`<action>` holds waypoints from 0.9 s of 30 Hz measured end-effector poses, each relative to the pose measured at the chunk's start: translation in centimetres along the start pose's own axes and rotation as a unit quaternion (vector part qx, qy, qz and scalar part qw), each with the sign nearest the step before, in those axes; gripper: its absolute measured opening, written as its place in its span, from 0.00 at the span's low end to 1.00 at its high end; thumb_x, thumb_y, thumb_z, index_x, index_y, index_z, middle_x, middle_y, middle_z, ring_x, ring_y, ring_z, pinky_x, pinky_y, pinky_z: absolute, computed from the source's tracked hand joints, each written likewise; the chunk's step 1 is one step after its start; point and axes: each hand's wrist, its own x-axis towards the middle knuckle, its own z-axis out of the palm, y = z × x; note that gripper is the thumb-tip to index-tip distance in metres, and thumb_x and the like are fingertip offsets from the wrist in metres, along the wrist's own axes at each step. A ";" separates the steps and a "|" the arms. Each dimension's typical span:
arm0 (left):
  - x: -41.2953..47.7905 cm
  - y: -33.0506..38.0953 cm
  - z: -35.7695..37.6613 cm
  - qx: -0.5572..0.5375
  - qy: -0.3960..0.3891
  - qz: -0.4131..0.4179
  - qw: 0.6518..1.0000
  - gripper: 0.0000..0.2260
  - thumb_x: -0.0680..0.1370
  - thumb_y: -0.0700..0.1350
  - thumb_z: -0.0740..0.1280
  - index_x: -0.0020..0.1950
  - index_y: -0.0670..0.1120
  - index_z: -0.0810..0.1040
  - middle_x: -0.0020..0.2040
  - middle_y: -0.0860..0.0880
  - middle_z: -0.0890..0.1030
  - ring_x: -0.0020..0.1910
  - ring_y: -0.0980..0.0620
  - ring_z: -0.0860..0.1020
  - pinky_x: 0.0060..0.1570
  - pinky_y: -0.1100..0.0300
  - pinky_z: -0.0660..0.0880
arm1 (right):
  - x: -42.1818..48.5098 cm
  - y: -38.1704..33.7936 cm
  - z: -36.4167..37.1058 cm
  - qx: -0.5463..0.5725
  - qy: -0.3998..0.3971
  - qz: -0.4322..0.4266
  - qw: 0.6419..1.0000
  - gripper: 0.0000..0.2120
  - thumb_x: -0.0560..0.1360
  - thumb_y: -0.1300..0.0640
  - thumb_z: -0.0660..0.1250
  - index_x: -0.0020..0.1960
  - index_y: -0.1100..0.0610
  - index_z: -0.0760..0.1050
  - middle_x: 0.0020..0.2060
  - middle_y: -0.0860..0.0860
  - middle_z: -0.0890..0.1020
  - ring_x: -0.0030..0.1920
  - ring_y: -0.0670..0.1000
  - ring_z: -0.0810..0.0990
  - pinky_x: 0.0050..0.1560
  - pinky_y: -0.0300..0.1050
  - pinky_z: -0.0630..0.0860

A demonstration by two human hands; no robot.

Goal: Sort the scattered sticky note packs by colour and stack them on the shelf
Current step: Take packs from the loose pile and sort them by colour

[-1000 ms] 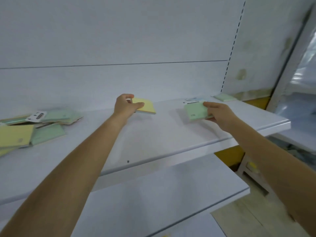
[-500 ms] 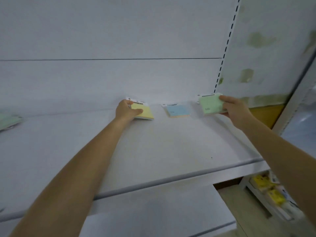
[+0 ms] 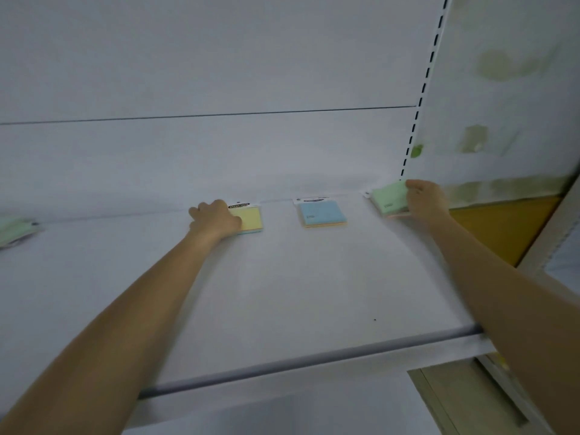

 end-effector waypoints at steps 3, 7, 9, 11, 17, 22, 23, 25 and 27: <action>-1.8 1.5 0.7 0.011 0.064 0.136 0.989 0.19 0.78 0.46 0.60 0.68 0.42 0.68 0.72 0.41 0.64 0.72 0.42 0.59 0.68 0.52 0.61 | -0.3 0.8 0.5 -0.101 -0.003 -0.060 0.993 0.19 0.77 0.66 0.52 0.65 0.66 0.69 0.66 0.63 0.72 0.64 0.62 0.71 0.63 0.50 0.68; -6.0 6.1 2.4 0.010 -0.039 0.406 0.913 0.19 0.79 0.50 0.59 0.68 0.45 0.70 0.71 0.47 0.70 0.72 0.47 0.63 0.71 0.58 0.56 | 0.1 1.7 0.5 -0.196 -0.019 -0.093 0.976 0.18 0.76 0.60 0.55 0.64 0.57 0.72 0.67 0.60 0.70 0.67 0.61 0.66 0.68 0.50 0.61; -8.1 8.1 3.6 0.048 -0.113 0.460 0.880 0.21 0.79 0.54 0.58 0.70 0.49 0.68 0.73 0.50 0.67 0.73 0.50 0.61 0.72 0.58 0.56 | 0.0 1.7 0.4 -0.205 -0.045 -0.095 0.973 0.17 0.76 0.50 0.57 0.61 0.54 0.74 0.66 0.57 0.72 0.68 0.59 0.66 0.68 0.50 0.60; -9.1 9.0 4.8 0.072 -0.139 0.475 0.866 0.23 0.78 0.58 0.57 0.71 0.51 0.65 0.74 0.52 0.64 0.74 0.51 0.58 0.73 0.58 0.55 | -0.4 1.8 0.3 -0.235 -0.094 -0.093 0.963 0.23 0.73 0.41 0.58 0.62 0.51 0.73 0.67 0.55 0.72 0.68 0.58 0.66 0.69 0.52 0.59; -9.2 8.8 5.8 0.029 -0.160 0.454 0.876 0.24 0.77 0.59 0.57 0.72 0.54 0.63 0.74 0.54 0.63 0.73 0.53 0.56 0.73 0.58 0.53 | -0.9 2.1 0.2 -0.253 -0.095 -0.085 0.959 0.27 0.73 0.39 0.58 0.67 0.52 0.68 0.68 0.56 0.68 0.69 0.60 0.64 0.69 0.53 0.60; -9.4 8.9 5.6 0.034 -0.154 0.452 0.878 0.24 0.77 0.59 0.57 0.72 0.53 0.63 0.74 0.54 0.63 0.73 0.54 0.56 0.72 0.61 0.53 | -1.2 2.0 0.3 -0.258 -0.088 -0.085 0.958 0.27 0.73 0.38 0.57 0.67 0.51 0.67 0.70 0.55 0.66 0.70 0.59 0.62 0.70 0.53 0.57; -9.4 9.0 5.5 0.039 -0.154 0.453 0.877 0.24 0.78 0.59 0.57 0.72 0.53 0.63 0.75 0.54 0.62 0.74 0.54 0.56 0.72 0.60 0.53 | -1.3 1.9 0.3 -0.258 -0.075 -0.087 0.959 0.27 0.73 0.38 0.57 0.68 0.50 0.67 0.72 0.54 0.64 0.72 0.59 0.59 0.72 0.53 0.55; -9.5 9.0 5.3 0.043 -0.159 0.451 0.877 0.24 0.78 0.59 0.56 0.73 0.53 0.62 0.75 0.54 0.61 0.74 0.54 0.56 0.73 0.59 0.53 | -1.8 1.4 0.2 -0.262 -0.047 -0.113 0.957 0.27 0.74 0.38 0.58 0.69 0.49 0.65 0.74 0.54 0.60 0.74 0.57 0.53 0.74 0.54 0.50; -9.5 9.0 5.0 0.055 -0.165 0.447 0.877 0.24 0.78 0.58 0.56 0.73 0.53 0.62 0.76 0.54 0.60 0.75 0.54 0.57 0.73 0.58 0.54 | -2.2 0.9 0.4 -0.276 -0.034 -0.170 0.945 0.25 0.75 0.40 0.58 0.69 0.49 0.66 0.74 0.53 0.60 0.75 0.57 0.53 0.74 0.53 0.48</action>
